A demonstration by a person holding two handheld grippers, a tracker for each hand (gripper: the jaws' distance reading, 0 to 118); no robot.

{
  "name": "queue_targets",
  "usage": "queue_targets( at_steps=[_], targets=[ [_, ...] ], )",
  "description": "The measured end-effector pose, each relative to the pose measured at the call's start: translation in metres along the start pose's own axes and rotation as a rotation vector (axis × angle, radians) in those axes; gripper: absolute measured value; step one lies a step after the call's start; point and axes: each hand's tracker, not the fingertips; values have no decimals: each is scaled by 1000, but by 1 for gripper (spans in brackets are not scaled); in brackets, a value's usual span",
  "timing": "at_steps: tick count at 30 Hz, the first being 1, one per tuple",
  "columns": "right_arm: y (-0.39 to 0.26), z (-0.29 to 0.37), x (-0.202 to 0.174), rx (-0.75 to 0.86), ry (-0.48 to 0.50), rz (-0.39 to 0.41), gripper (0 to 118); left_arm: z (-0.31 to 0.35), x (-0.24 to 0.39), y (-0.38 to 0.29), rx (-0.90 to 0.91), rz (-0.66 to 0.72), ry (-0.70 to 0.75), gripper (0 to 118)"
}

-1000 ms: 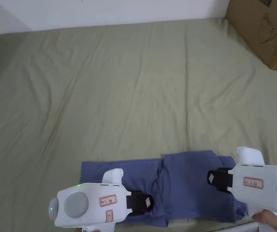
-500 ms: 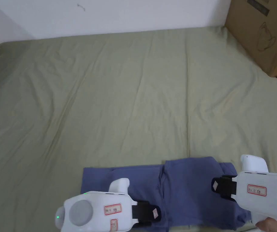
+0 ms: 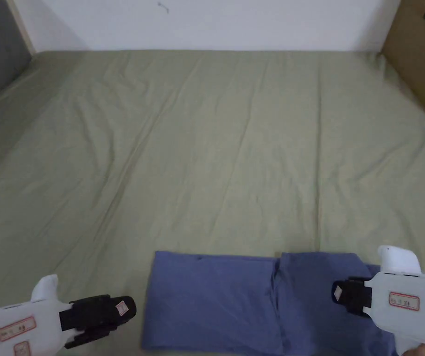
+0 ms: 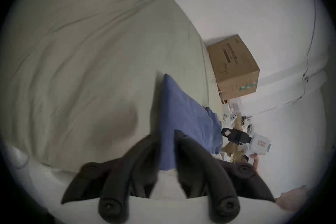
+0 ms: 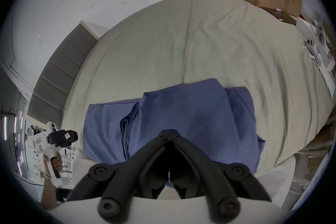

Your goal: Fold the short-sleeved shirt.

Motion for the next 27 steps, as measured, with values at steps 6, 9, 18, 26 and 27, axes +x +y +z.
queue_targets(
  at_steps=[6,9,18,26,27],
  targets=[
    [11,-14,-26,-25,14,42,0,-33,-2,-10,4,130,-197,112],
    [16,-17,-38,-27,31,79,0,-58,-13,-1,-17,142,-208,112],
    [23,-27,-46,-52,27,120,0,-80,-4,12,-139,64,-98,7],
    [32,-31,-43,-55,-2,126,0,-33,5,44,-108,-7,-117,7],
    [32,-32,-43,-54,-1,122,0,-25,1,50,-96,-10,-103,7]
  ],
)
